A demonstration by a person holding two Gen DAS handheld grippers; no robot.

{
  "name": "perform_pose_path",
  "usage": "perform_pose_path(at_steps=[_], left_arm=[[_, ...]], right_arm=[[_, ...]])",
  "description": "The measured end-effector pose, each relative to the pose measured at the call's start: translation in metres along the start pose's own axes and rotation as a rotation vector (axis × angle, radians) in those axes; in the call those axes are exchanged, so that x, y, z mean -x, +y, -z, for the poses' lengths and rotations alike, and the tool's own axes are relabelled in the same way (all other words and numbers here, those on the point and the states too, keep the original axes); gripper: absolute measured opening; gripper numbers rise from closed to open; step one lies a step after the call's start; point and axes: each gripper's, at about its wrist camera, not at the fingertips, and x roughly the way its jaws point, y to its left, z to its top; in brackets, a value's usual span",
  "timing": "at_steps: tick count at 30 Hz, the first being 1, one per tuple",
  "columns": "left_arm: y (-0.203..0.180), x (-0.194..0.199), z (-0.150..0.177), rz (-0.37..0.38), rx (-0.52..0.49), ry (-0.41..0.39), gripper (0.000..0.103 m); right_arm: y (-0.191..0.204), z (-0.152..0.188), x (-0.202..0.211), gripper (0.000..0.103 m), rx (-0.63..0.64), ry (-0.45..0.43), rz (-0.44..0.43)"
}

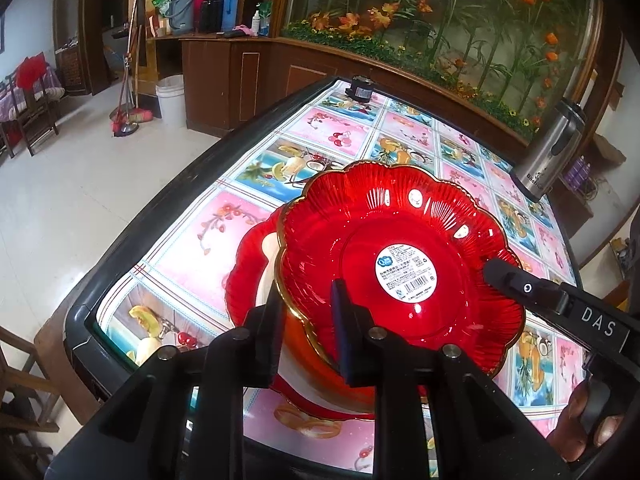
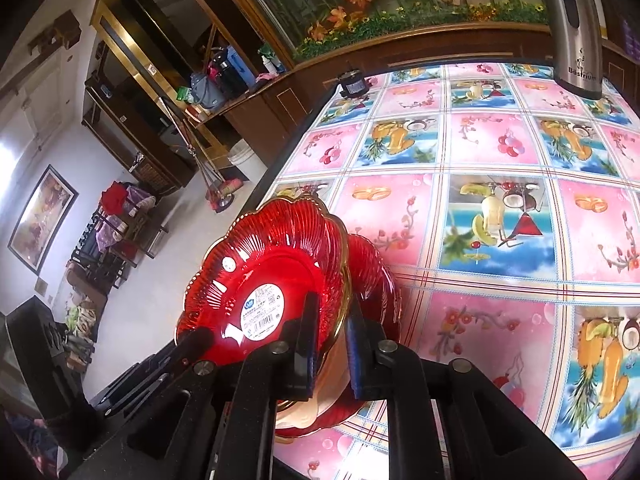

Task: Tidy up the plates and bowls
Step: 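Settle the red plate on the stack and open the left tool, then lift the open left tool up and away from the stack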

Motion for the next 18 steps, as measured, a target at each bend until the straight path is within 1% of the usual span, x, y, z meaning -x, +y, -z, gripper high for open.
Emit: perform_pose_path(at_steps=[4, 5, 6, 8, 11, 12, 14, 17, 18], left_arm=[[0.001, 0.001, 0.0, -0.001, 0.004, 0.003, 0.021], [0.0, 0.001, -0.001, 0.002, 0.004, 0.0, 0.028], [0.0, 0.003, -0.001, 0.0, 0.004, -0.007, 0.041], [0.001, 0.008, -0.001, 0.007, 0.009, -0.03, 0.056], [0.003, 0.015, -0.003, 0.005, 0.014, -0.069, 0.058], [0.004, 0.016, -0.005, 0.008, 0.019, -0.072, 0.061], [0.005, 0.016, -0.005, 0.008, 0.025, -0.071, 0.064], [0.007, 0.016, -0.006, 0.006, 0.035, -0.071, 0.065], [0.008, 0.017, -0.005, 0.005, 0.039, -0.071, 0.068]], right_arm=[[0.001, -0.001, 0.001, 0.017, 0.007, -0.002, 0.001], [0.002, -0.001, 0.002, 0.017, 0.01, -0.002, 0.003], [0.002, -0.001, 0.002, 0.018, 0.009, -0.002, 0.0], [0.003, -0.001, 0.004, 0.02, 0.01, -0.004, -0.002], [0.006, -0.001, 0.009, 0.033, 0.018, -0.017, -0.009], [0.007, -0.001, 0.01, 0.035, 0.02, -0.021, -0.013], [0.009, -0.002, 0.014, 0.037, 0.024, -0.032, -0.014], [0.008, -0.004, 0.019, 0.047, 0.02, -0.049, -0.016], [0.008, -0.004, 0.02, 0.048, 0.018, -0.053, -0.015]])
